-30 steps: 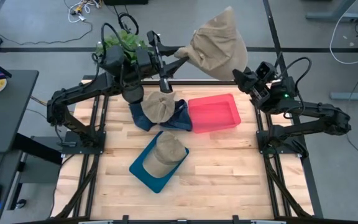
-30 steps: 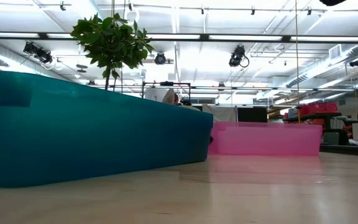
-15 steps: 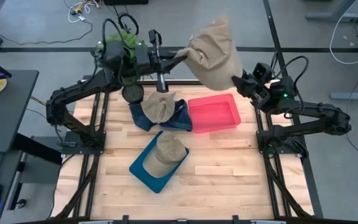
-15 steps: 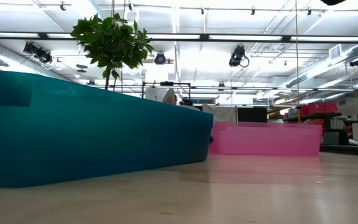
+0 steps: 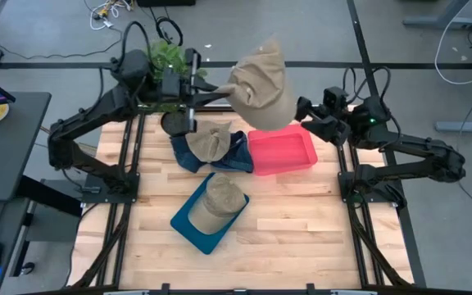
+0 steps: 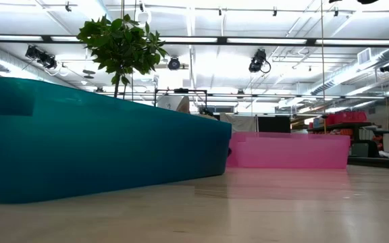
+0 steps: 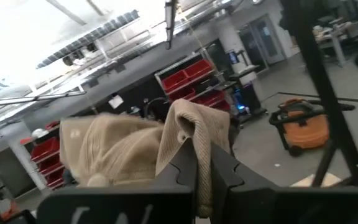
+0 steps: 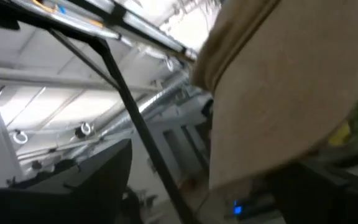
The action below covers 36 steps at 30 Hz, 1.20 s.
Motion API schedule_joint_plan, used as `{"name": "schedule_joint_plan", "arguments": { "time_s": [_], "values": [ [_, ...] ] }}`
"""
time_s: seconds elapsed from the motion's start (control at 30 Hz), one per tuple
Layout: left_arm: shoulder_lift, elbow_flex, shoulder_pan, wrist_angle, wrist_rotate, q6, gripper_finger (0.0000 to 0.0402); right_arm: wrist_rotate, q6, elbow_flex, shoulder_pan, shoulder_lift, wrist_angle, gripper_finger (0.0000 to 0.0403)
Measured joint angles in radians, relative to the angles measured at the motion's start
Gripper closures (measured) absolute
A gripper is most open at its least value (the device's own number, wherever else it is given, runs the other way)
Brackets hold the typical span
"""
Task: Pick & Place hat
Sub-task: Put the left brown cap into the blue bin
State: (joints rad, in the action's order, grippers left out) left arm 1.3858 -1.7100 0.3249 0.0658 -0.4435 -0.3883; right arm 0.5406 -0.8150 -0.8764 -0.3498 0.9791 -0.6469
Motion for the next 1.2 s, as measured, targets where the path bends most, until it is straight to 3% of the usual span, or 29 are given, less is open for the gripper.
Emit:
{"name": "schedule_joint_plan", "arguments": {
  "time_s": [0.13, 0.37, 0.7, 1.2],
  "values": [
    [-0.04, 0.0, 0.016, 0.074, -0.074, 0.0, 0.0394, 0.084, -0.035, 0.0, -0.014, -0.001, 0.039, 0.0043],
    [-0.081, 0.0, 0.055, 0.248, -0.362, 0.1, 0.0394, 0.134, -0.032, 0.0, -0.064, -0.001, 0.074, 0.0058],
    [-0.051, -0.001, 0.023, 0.436, -0.521, 0.124, 0.0394, 0.134, 0.028, 0.0, -0.103, 0.019, 0.083, 0.0075],
    [-0.01, -0.001, -0.063, 0.288, -0.673, 0.248, 0.0394, 0.172, 0.069, -0.001, -0.024, 0.187, 0.003, 0.0076]
  ]
}}
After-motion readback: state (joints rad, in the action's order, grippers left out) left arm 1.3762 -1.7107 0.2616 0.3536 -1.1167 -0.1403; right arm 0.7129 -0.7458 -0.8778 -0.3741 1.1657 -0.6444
